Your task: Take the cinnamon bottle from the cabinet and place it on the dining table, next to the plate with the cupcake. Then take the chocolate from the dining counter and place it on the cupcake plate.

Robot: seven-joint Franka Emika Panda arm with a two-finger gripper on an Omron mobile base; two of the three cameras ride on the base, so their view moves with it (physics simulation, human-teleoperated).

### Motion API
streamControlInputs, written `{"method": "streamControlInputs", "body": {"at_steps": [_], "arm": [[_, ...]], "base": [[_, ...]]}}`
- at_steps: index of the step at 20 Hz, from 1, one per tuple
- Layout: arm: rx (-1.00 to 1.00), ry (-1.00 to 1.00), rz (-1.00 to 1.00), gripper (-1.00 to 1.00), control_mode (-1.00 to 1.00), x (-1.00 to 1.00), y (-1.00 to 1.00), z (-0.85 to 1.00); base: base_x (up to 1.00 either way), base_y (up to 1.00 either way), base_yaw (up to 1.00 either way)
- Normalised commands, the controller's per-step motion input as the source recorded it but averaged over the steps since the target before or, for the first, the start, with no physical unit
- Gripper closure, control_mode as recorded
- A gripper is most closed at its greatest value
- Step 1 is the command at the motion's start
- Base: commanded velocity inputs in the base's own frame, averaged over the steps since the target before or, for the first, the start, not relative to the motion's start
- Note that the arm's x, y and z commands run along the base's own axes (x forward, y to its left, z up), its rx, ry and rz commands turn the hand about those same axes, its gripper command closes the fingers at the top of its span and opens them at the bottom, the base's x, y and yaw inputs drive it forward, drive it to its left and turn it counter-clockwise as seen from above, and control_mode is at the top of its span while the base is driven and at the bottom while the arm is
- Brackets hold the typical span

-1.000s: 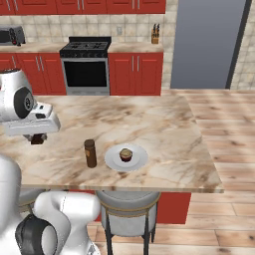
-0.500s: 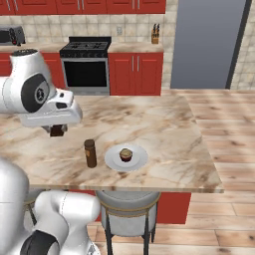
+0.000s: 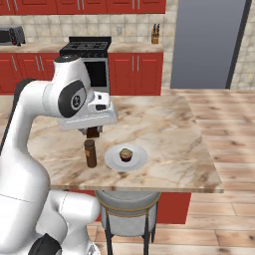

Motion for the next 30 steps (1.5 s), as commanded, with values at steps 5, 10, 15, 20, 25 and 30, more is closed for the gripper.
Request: {"method": "streamControlInputs", "body": {"at_steps": [5,10,15,20,25,30], "arm": [[-0.13,0.01,0.07,1.0,-1.0,0.99,-0.28,-0.75],[-0.05,0.0,0.03,1.0,-1.0,0.85,0.0,-0.75],[0.01,0.01,0.02,1.0,-1.0,0.43,0.0,-0.59],[0.07,0.02,0.02,1.0,-1.0,0.17,0.0,-0.37],[0.04,0.0,0.01,1.0,-1.0,0.23,0.0,-0.39],[0.02,0.0,0.0,1.0,-1.0,0.25,0.03,-0.31]], "base": [[0.0,0.0,0.0],[0.0,0.0,0.0],[0.0,0.0,0.0],[0.0,0.0,0.0],[0.0,0.0,0.0],[0.0,0.0,0.0]]}}
